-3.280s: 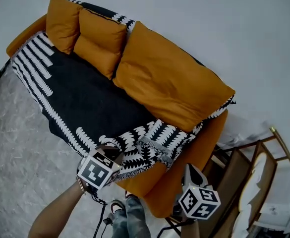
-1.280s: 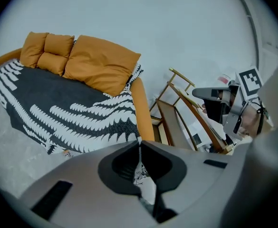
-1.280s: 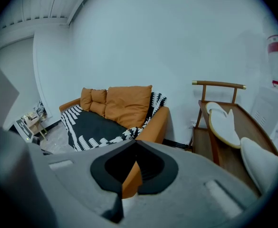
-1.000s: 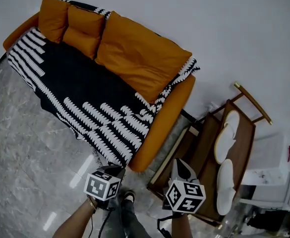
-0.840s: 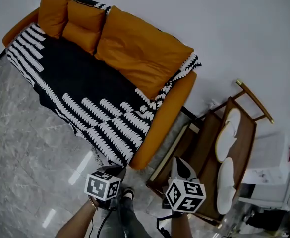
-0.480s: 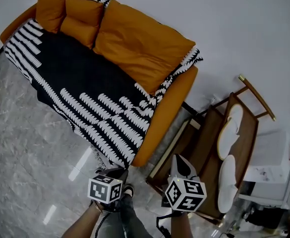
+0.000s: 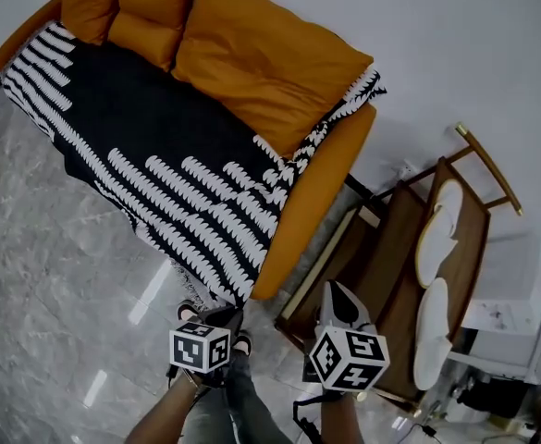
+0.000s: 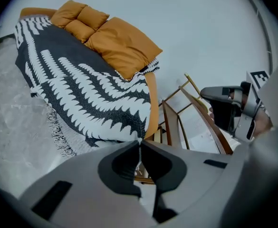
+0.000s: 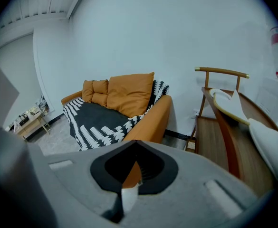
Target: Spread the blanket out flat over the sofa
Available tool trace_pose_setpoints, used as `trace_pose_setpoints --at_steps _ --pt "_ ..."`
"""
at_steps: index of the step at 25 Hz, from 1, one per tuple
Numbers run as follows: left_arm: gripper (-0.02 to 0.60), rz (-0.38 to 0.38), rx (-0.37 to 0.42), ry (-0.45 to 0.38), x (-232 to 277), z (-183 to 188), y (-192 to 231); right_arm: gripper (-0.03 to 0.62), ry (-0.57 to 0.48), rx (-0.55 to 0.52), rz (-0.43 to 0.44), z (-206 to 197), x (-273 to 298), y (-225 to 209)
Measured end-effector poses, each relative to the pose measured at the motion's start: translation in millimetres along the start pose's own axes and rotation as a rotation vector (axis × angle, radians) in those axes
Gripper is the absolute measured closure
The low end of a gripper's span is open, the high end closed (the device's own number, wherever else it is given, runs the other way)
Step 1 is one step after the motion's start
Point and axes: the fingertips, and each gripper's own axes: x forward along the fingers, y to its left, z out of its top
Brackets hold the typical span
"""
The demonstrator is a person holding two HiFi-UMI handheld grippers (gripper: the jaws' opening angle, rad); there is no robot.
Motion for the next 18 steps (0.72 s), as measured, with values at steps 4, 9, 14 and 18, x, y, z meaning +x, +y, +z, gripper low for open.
trace_pose_setpoints --at_steps 4,9,14,18 --pt "0.569 -0.011 -0.008 -0.008 8.7 -0.5 10.2 0.589 0.001 -0.002 -0.003 -5.9 6.5 4.6" --pt "0.569 -0.025 -0.024 -0.009 18.3 -8.5 22.2 0.589 0.014 -0.006 0.004 -10.8 17.9 14.4" --pt "0.569 0.005 -0.043 0.002 28.9 -22.8 40.3 0.589 0.025 -0.025 0.010 -16.7 28.6 17.8" --pt "0.569 0.002 -0.049 0.010 34.7 -36.6 59.5 0.589 0.033 -0.028 -0.002 -28.3 35.1 19.6"
